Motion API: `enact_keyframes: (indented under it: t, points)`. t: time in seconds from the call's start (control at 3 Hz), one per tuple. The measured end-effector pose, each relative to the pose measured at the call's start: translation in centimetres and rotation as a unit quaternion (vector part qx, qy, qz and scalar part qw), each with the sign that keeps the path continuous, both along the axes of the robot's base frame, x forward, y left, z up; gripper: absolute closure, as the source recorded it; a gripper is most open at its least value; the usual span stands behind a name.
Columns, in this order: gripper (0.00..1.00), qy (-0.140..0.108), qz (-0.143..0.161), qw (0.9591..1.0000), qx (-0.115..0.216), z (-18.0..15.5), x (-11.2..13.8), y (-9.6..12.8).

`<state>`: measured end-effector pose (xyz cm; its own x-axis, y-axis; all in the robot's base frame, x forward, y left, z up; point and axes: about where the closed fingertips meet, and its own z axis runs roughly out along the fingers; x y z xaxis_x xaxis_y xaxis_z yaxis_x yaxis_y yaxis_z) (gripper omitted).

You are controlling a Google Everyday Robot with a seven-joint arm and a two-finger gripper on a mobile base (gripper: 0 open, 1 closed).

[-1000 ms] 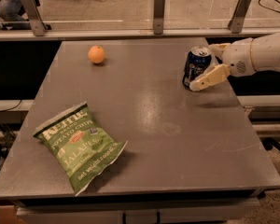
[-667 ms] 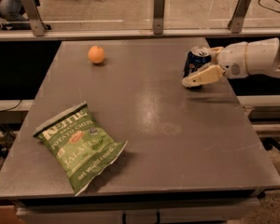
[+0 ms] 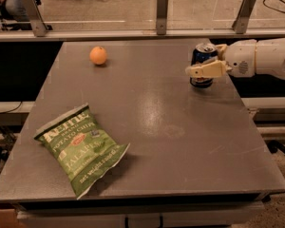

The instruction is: Pick pepsi can

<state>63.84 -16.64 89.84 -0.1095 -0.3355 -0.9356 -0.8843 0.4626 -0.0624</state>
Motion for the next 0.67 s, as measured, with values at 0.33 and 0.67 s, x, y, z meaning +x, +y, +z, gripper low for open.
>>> enact_keyframes:
  t: [0.33, 0.67]
  points:
    - [0.87, -0.02, 0.013, 0.9994, 0.025, 3.3, -0.6, 0.3]
    - [1.0, -0.023, 0.008, 0.9991, 0.034, 6.9, -1.1, -0.2]
